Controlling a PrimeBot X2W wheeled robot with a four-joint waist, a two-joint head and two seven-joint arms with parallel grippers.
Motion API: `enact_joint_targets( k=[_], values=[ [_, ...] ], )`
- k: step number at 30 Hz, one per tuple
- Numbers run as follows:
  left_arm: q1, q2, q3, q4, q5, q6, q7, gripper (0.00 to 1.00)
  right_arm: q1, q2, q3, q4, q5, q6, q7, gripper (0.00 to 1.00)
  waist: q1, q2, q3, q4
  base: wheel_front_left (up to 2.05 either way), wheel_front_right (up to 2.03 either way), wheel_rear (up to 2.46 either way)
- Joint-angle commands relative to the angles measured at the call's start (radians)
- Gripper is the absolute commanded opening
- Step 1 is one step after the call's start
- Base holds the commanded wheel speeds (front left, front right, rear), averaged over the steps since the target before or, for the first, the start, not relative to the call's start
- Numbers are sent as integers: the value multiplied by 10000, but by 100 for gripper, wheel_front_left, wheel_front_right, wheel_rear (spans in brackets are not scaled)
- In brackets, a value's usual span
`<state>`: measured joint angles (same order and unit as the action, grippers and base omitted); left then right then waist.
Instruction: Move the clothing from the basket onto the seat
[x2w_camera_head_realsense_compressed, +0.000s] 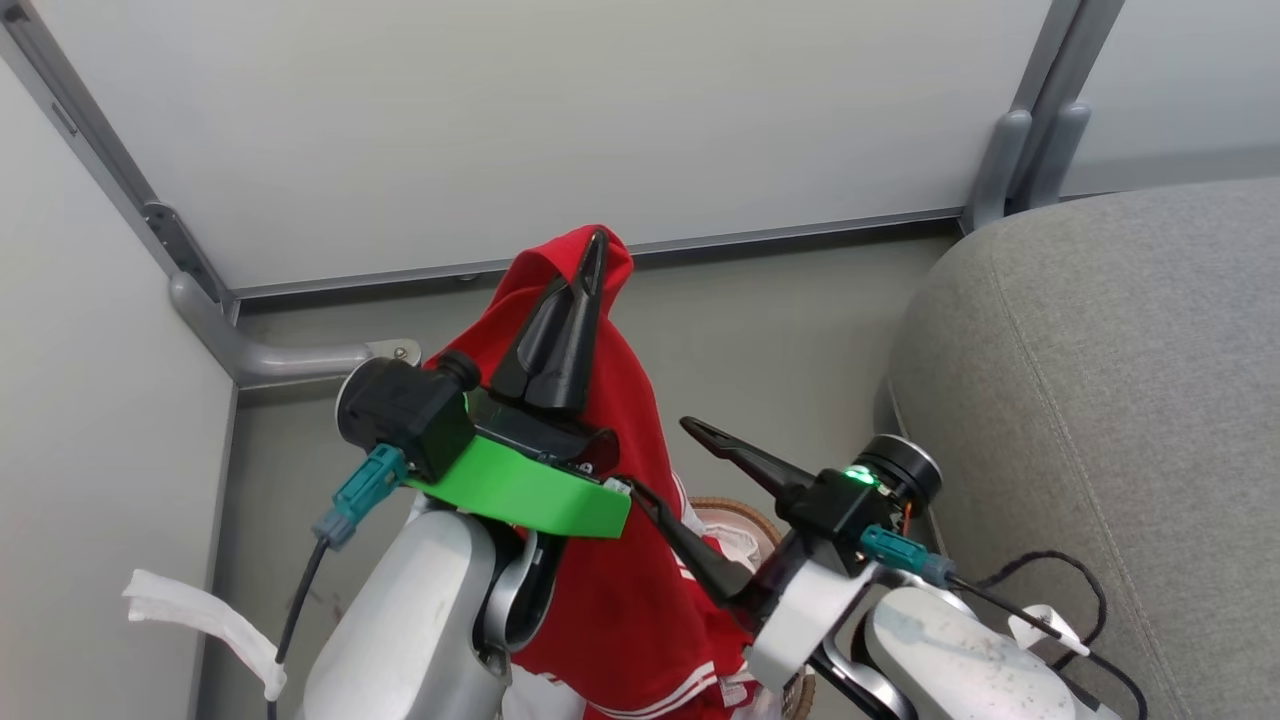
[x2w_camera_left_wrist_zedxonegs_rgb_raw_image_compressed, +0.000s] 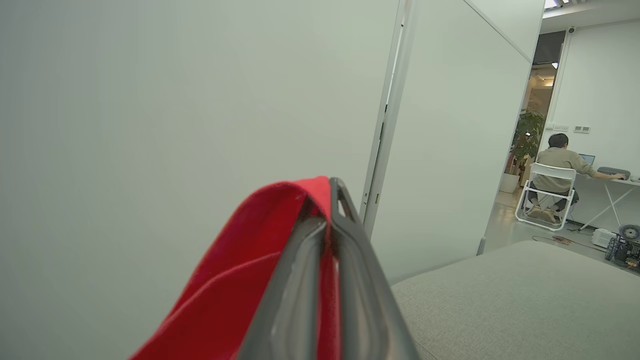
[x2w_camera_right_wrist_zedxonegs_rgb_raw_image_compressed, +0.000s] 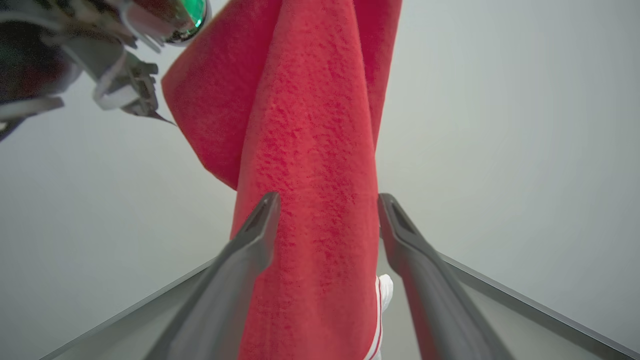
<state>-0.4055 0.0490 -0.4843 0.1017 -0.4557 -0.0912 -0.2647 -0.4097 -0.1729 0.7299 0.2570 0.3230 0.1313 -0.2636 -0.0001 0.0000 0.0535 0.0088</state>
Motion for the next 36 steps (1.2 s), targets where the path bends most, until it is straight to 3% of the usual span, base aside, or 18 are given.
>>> enact_joint_targets(
  k=[1,9,19,27,36],
  values=[
    [-166,31,-40,-19,-73,53,4,0,-229,48,209,22,91,-10,-17,100,1,0,71,104,0,0,0],
    [-344,27,-483,-71,-187,154,4,0,-926,509,688,1155,-290,-10,-17,100,1,0,188,418,0,0,0],
    [-499,27,-1204,-226,-426,249,4,0,-987,1115,-109,3059,-1338,-10,-17,100,1,0,244,882,0,0,0],
    [-600,27,-1673,-291,-568,254,4,0,-959,1202,-666,3326,-1823,-10,-17,100,1,0,252,1120,0,0,0],
    [-736,27,-2300,-463,-728,287,4,0,-905,1198,-476,3255,-1629,-10,-17,100,1,0,273,1385,0,0,0]
  ],
)
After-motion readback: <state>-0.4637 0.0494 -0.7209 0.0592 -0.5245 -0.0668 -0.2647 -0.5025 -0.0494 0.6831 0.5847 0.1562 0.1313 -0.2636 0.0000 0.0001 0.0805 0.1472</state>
